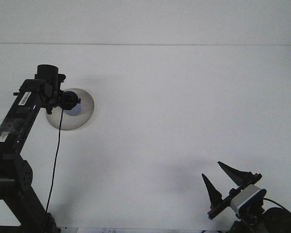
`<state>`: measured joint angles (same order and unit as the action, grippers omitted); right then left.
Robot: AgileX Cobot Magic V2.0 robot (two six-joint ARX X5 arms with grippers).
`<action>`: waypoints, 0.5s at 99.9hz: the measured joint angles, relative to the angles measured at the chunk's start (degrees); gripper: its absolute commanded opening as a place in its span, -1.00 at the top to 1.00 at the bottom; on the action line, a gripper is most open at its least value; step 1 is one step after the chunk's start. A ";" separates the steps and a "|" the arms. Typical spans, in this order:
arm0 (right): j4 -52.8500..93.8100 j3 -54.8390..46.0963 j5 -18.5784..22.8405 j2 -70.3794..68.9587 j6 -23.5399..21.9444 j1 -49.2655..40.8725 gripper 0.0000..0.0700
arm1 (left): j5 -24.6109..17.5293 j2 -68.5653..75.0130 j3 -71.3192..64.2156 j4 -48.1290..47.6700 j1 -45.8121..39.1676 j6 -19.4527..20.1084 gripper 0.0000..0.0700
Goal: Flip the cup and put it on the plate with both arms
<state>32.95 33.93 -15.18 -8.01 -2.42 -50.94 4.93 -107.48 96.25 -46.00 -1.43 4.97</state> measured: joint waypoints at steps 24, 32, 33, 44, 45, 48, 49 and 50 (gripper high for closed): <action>0.04 0.00 0.00 0.00 0.00 0.00 -0.21 | -0.09 0.00 4.83 -4.07 0.00 -1.46 -0.55; 0.04 0.00 0.00 0.00 0.00 0.00 -0.21 | -0.13 0.20 7.48 -6.12 0.00 -1.75 -0.55; 0.07 0.00 0.00 0.00 0.00 0.00 -0.21 | -0.15 0.26 7.74 -6.32 0.00 -1.77 -0.55; 0.09 0.00 0.00 0.00 0.00 0.00 -0.21 | -0.17 3.13 8.61 -6.78 0.00 -2.14 -0.55; 0.09 0.00 0.00 0.00 0.00 0.00 -0.21 | -0.17 3.52 8.59 -6.78 0.00 -2.16 -0.55; 0.11 0.00 0.00 0.00 0.00 0.00 -0.21 | -0.17 5.03 8.59 -6.78 0.00 -2.40 -0.55; 0.11 0.00 0.00 0.00 0.00 0.00 -0.21 | -0.17 5.81 8.59 -6.78 0.00 -2.58 -0.55; 0.11 0.00 0.00 0.00 0.00 0.00 -0.21 | -0.17 6.10 8.59 -6.78 0.00 -2.62 -0.55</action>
<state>33.06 33.93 -15.18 -8.01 -2.42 -50.94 4.75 -101.38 104.84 -52.77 -1.43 2.35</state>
